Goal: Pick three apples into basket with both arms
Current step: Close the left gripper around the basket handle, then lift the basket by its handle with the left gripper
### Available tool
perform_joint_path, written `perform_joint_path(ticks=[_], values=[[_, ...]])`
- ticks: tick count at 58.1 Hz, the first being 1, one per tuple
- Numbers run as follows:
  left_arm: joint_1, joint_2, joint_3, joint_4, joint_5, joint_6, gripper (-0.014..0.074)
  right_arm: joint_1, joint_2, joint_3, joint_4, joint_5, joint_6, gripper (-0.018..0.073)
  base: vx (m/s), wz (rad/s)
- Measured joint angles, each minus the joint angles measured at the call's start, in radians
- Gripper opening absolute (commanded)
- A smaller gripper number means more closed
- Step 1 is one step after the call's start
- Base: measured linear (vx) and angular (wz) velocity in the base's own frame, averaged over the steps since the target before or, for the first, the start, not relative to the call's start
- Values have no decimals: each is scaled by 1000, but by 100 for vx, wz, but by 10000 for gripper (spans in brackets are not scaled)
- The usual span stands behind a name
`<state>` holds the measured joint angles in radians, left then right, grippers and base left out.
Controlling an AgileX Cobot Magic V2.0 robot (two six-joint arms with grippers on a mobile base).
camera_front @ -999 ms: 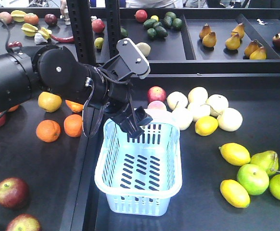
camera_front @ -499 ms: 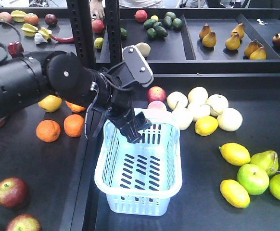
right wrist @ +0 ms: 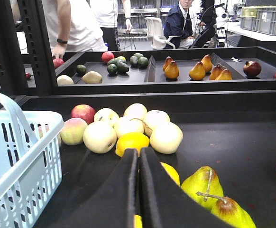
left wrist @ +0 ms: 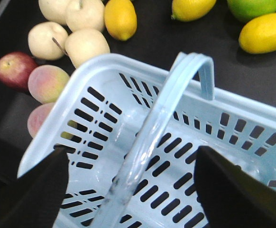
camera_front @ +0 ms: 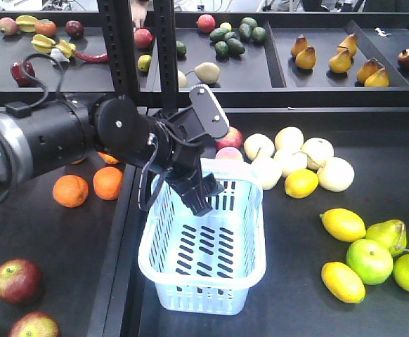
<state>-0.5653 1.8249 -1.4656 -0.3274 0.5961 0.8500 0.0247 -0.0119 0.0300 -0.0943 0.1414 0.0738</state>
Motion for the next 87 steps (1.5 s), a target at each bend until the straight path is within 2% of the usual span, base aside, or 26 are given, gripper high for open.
perform_joint_path(ticks=[20,28,35,46,50,67,76,87], values=[[0,42,0,0,-34,1,513,0,0,0,0,0,0,-5,0,0],[0,59,0,0,-39,1,459,0,0,0,0,0,0,-5,0,0],[0,71,0,0,-40,1,344,0,0,0,0,0,0,-5,0,0],[0,73,-1,3,-49,4,67,0,0,0,0,0,0,-5,0,0],[0,71,-3,11,-48,11,-8,0,0,0,0,0,0,-5,0,0],[0,-45,-3,-1,-7,-14,-8,0,0,0,0,0,0,-5,0,0],[0,-159,-3,0,29,-87,-8,0,0,0,0,0,0,-5,0,0],[0,-299,-3,4,171,-194,-6,0,0,0,0,0,0,-5,0,0]])
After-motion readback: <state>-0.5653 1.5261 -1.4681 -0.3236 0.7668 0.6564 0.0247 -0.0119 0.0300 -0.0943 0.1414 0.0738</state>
